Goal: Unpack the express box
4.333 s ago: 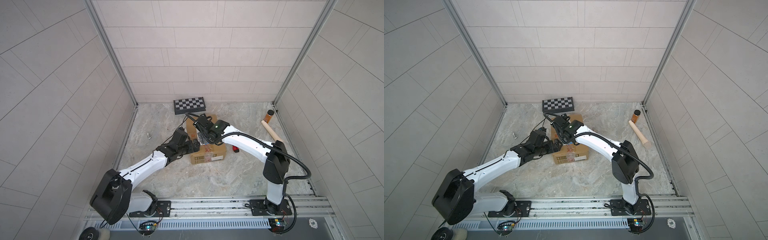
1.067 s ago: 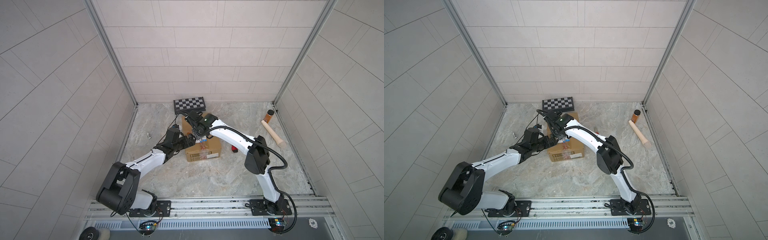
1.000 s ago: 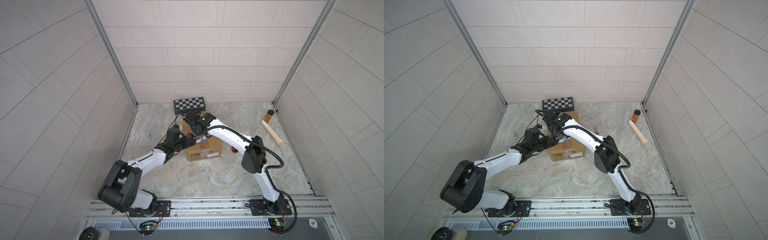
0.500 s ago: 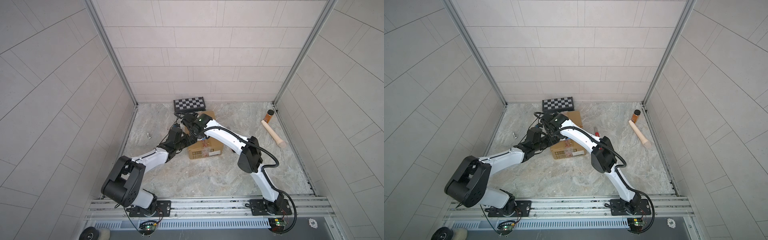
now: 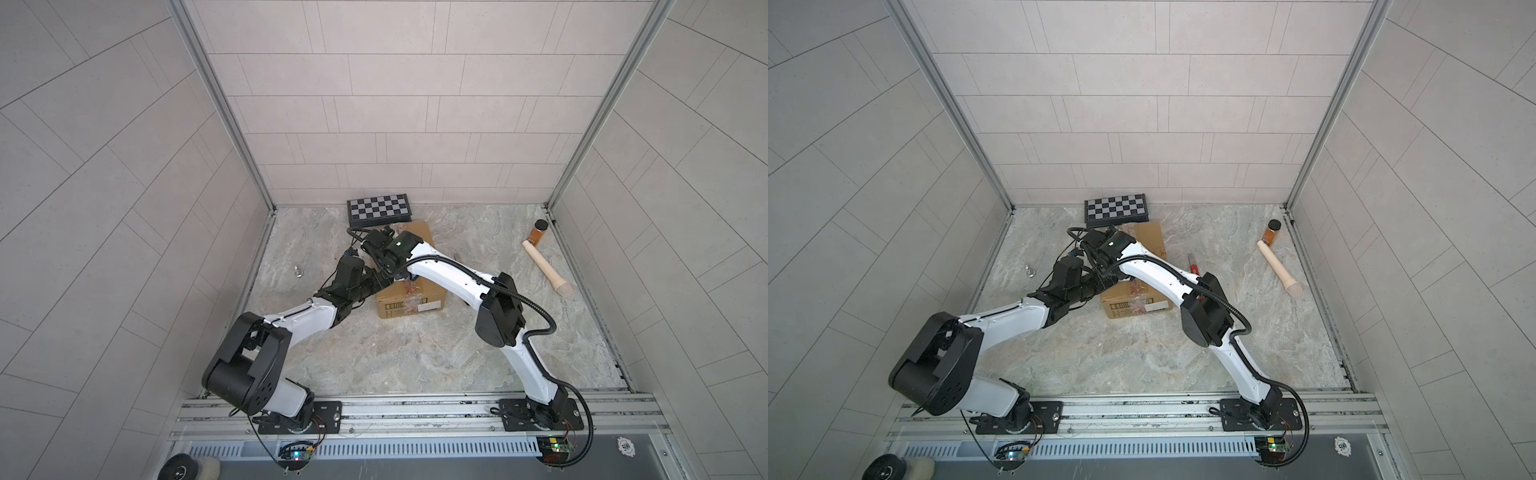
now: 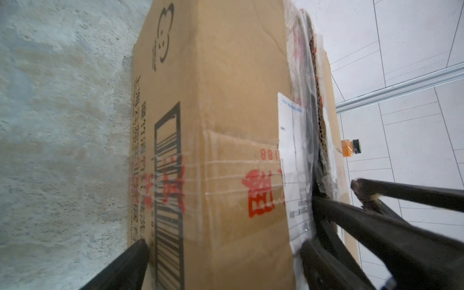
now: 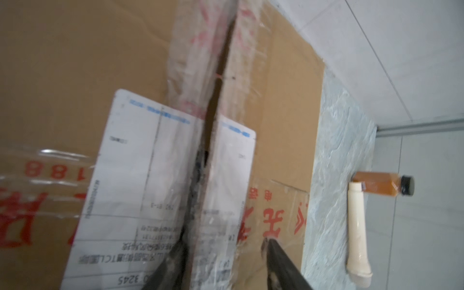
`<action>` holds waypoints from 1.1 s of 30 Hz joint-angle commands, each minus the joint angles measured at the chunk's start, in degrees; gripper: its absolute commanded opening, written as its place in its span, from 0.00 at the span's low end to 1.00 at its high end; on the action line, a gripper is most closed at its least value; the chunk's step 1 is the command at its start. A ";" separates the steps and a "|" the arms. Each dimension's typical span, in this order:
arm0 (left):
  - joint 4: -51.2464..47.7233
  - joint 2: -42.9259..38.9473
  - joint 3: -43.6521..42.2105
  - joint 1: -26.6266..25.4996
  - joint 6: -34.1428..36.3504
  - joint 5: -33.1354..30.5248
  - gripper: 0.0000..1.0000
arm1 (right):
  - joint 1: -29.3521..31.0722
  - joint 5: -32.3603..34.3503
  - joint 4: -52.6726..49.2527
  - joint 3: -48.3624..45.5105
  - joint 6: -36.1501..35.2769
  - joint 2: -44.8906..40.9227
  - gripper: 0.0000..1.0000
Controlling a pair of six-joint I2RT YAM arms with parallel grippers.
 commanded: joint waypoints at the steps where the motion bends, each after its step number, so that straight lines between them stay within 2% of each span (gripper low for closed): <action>1: -21.53 9.62 -8.50 0.40 3.54 -9.57 0.98 | -2.50 3.08 -5.65 -0.42 -2.54 -0.65 0.34; 5: -21.28 10.92 -9.11 0.40 3.09 -10.13 0.97 | -3.05 5.25 -8.03 2.47 -4.47 -2.66 0.26; 13: -21.70 11.41 -8.57 0.22 2.74 -10.33 0.97 | -4.16 6.46 -9.32 4.22 -6.91 -6.30 0.20; 26: -22.23 12.07 -8.61 -0.65 2.10 -11.41 0.96 | -6.87 6.20 -10.00 2.17 -8.30 -10.55 0.16; 33: -22.61 12.05 -8.15 -0.65 2.03 -11.06 0.97 | -9.37 4.04 -10.56 0.97 -8.39 -14.07 0.18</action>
